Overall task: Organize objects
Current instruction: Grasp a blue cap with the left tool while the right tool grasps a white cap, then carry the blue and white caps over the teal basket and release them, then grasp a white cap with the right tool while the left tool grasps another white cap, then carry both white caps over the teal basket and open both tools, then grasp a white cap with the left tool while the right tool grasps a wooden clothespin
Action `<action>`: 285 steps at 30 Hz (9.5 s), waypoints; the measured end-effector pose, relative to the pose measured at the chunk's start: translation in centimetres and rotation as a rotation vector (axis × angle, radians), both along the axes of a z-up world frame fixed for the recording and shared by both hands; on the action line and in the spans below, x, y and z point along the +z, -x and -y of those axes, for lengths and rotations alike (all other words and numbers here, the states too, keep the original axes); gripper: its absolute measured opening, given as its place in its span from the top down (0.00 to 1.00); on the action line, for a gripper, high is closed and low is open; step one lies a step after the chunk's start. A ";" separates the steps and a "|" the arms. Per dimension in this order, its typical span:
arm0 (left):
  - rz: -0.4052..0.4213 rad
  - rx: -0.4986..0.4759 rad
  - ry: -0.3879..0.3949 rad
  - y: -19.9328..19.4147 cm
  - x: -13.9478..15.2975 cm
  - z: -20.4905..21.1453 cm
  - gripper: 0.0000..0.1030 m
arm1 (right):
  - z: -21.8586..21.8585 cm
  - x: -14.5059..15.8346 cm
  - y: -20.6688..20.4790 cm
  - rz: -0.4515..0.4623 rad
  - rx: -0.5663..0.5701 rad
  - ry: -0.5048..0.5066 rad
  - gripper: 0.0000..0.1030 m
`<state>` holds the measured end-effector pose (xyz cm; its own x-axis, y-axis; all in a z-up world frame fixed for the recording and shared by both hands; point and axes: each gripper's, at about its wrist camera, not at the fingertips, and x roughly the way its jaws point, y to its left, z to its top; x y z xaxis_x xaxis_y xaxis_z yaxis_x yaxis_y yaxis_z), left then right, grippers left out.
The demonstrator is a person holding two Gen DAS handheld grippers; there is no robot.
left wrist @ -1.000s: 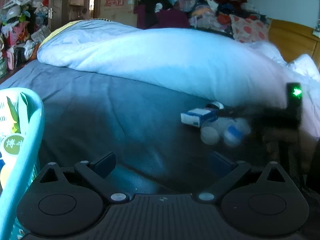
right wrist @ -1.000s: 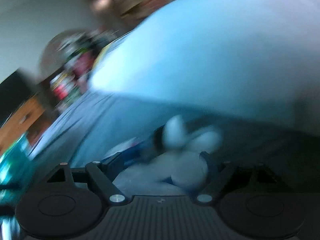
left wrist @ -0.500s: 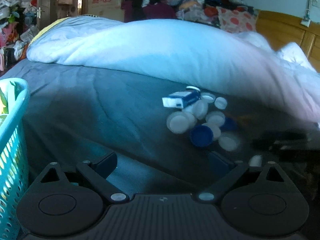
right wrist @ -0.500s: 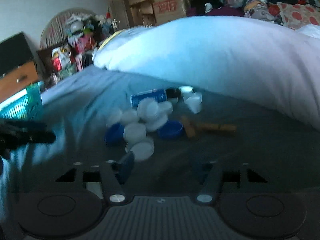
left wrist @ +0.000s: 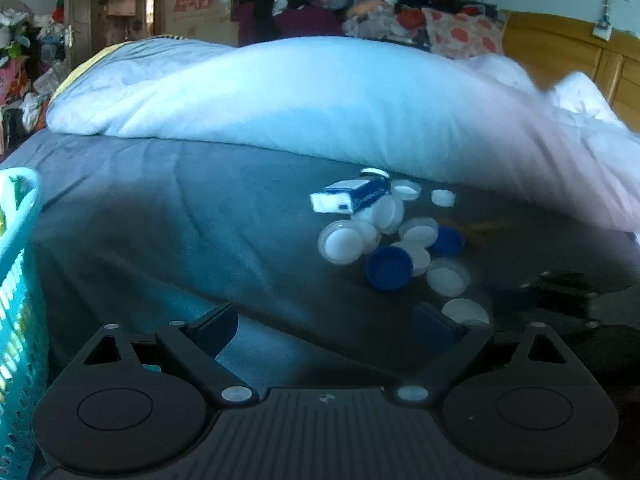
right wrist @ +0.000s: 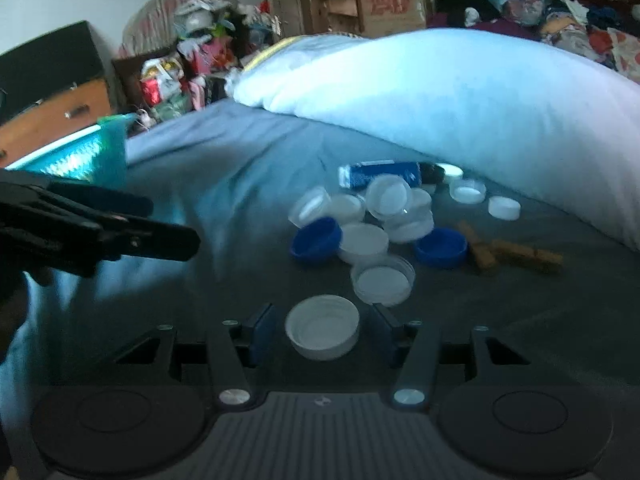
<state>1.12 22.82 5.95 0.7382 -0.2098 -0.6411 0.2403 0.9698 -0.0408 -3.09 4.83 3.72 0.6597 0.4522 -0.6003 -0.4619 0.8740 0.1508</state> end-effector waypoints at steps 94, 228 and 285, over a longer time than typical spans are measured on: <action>0.473 0.557 0.101 14.5 15.4 -21.8 0.00 | -14.9 16.4 6.7 0.327 -0.047 -0.122 0.04; 0.065 0.654 -0.033 12.0 18.4 -31.1 0.43 | -34.1 28.3 3.0 0.014 0.370 -0.203 0.47; 0.007 -0.027 0.052 -6.8 -3.5 1.7 0.61 | 7.8 2.2 -4.6 0.065 -0.186 0.214 0.34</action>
<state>7.88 21.12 2.43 0.7364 -0.2625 -0.6236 0.2668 0.9596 -0.0889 1.56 -3.01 5.90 0.7597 0.1876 -0.6227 -0.2933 0.9534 -0.0706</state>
